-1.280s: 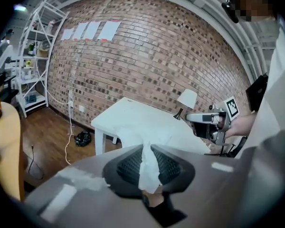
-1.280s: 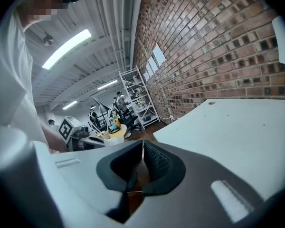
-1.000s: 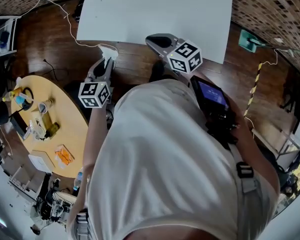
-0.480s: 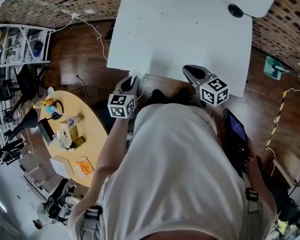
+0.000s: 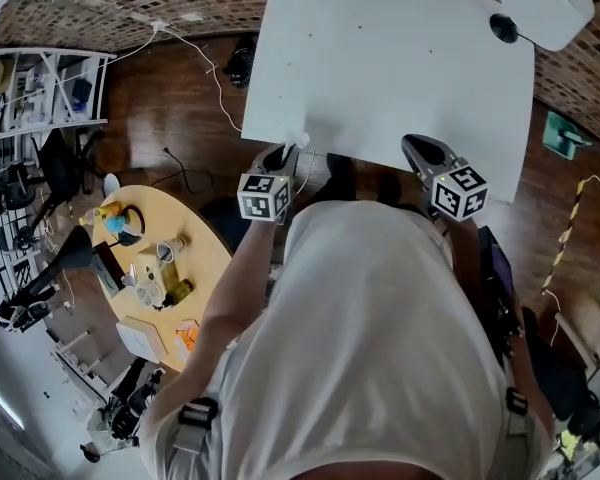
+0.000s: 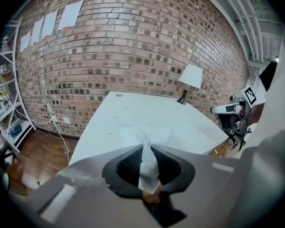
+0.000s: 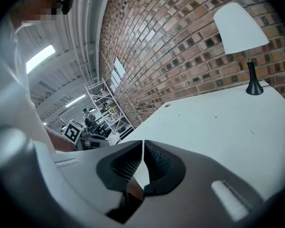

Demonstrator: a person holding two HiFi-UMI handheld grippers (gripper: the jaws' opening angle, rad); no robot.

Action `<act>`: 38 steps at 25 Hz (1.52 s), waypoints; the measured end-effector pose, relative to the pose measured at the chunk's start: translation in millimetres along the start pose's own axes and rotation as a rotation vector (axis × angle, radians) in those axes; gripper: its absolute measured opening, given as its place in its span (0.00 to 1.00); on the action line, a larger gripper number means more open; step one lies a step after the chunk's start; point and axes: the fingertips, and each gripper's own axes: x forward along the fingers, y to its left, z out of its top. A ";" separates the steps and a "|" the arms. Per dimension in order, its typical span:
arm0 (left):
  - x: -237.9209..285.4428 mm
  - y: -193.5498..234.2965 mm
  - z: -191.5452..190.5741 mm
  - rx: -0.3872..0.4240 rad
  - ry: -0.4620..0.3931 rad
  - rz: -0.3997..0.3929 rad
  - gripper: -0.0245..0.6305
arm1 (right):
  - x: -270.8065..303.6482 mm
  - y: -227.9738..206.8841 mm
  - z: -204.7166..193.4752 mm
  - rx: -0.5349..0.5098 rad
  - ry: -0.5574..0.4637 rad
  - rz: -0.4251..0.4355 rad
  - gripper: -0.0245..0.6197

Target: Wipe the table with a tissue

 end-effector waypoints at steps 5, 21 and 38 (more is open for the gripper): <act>10.0 52.3 4.5 -0.062 0.007 -0.043 0.11 | 41.9 15.9 17.1 -0.007 -0.001 -0.022 0.07; 71.5 134.2 38.2 0.116 0.091 -0.124 0.10 | 71.7 14.5 46.0 0.005 -0.049 -0.204 0.07; 94.1 149.1 38.7 0.162 0.216 0.062 0.09 | 30.4 -16.8 39.8 0.130 -0.110 -0.237 0.07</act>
